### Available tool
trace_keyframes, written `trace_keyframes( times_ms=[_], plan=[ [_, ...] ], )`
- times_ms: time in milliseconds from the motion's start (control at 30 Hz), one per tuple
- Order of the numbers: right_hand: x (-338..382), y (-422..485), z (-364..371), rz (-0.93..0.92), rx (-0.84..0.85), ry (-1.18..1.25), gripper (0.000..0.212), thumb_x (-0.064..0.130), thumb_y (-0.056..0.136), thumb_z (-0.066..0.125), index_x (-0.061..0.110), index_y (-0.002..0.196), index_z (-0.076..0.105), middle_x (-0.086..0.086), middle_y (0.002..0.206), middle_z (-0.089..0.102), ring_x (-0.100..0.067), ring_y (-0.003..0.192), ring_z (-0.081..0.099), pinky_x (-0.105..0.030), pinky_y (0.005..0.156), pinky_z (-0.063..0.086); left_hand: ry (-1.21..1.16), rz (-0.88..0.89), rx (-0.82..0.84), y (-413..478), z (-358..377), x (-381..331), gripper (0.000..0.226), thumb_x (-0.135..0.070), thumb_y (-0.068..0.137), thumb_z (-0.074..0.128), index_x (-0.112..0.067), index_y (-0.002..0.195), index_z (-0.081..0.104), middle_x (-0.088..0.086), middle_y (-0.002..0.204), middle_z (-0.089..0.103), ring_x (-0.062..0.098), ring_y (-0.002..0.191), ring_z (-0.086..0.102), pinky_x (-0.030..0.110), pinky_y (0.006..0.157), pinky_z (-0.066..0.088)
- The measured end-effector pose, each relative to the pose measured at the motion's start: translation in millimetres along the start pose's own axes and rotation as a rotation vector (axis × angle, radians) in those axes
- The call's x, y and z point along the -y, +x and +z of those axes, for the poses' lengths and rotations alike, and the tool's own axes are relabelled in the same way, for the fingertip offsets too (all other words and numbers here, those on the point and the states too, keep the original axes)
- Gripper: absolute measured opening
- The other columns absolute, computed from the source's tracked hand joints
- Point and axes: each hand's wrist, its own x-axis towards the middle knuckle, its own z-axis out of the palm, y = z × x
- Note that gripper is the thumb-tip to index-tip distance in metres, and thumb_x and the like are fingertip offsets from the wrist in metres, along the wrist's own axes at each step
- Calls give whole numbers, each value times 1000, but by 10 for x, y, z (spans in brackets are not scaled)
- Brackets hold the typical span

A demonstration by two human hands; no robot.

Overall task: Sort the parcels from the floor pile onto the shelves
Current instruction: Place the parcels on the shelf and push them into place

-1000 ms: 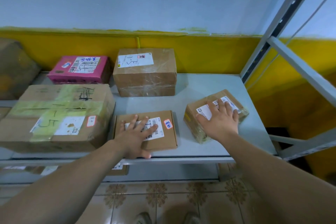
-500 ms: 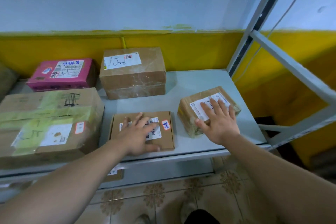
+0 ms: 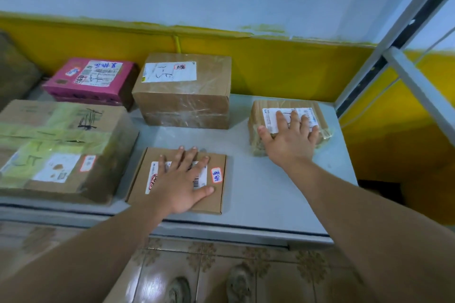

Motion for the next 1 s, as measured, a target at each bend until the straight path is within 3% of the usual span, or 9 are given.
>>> trace_keyframes(
  times_ms=[300, 533, 733, 867, 1000],
  plan=[
    [223, 443, -30, 33, -8, 84, 81, 73, 93, 19, 25, 158, 13, -11, 166, 2, -34, 152, -6, -57, 118, -9, 35, -1, 0, -3, 5, -4, 96, -85, 62, -9, -42, 147, -21, -5, 152, -36, 22, 140, -36, 59, 113, -17],
    [155, 391, 24, -50, -14, 12, 76, 69, 95, 19, 28, 158, 11, -8, 166, 4, -37, 151, -6, -59, 117, -9, 17, 5, -13, -15, 22, -4, 102, -88, 57, -15, -42, 148, -19, -8, 153, -34, 20, 141, -34, 60, 114, -15],
    [206, 503, 32, -54, -34, 3, 77, 69, 95, 19, 27, 158, 12, -10, 166, 6, -36, 151, -5, -60, 118, -8, 16, -6, -11, -21, 8, -18, 94, -83, 66, -1, -42, 150, -16, -9, 151, -35, 18, 141, -35, 60, 114, -14],
    [244, 574, -20, -60, -13, -3, 77, 70, 95, 19, 26, 158, 12, -10, 166, 5, -37, 151, -4, -60, 117, -6, -25, -6, 5, -15, -46, -26, 100, -86, 63, 6, -42, 152, -8, -8, 159, -25, 18, 142, -31, 60, 114, -15],
    [255, 568, -111, -61, 46, -11, 78, 71, 95, 19, 26, 159, 11, -10, 166, 3, -37, 151, -4, -62, 116, -5, -100, -18, 40, -52, -203, -71, 89, -77, 80, 41, -40, 153, 6, -7, 162, -13, 19, 147, -20, 58, 115, -11]
  ],
)
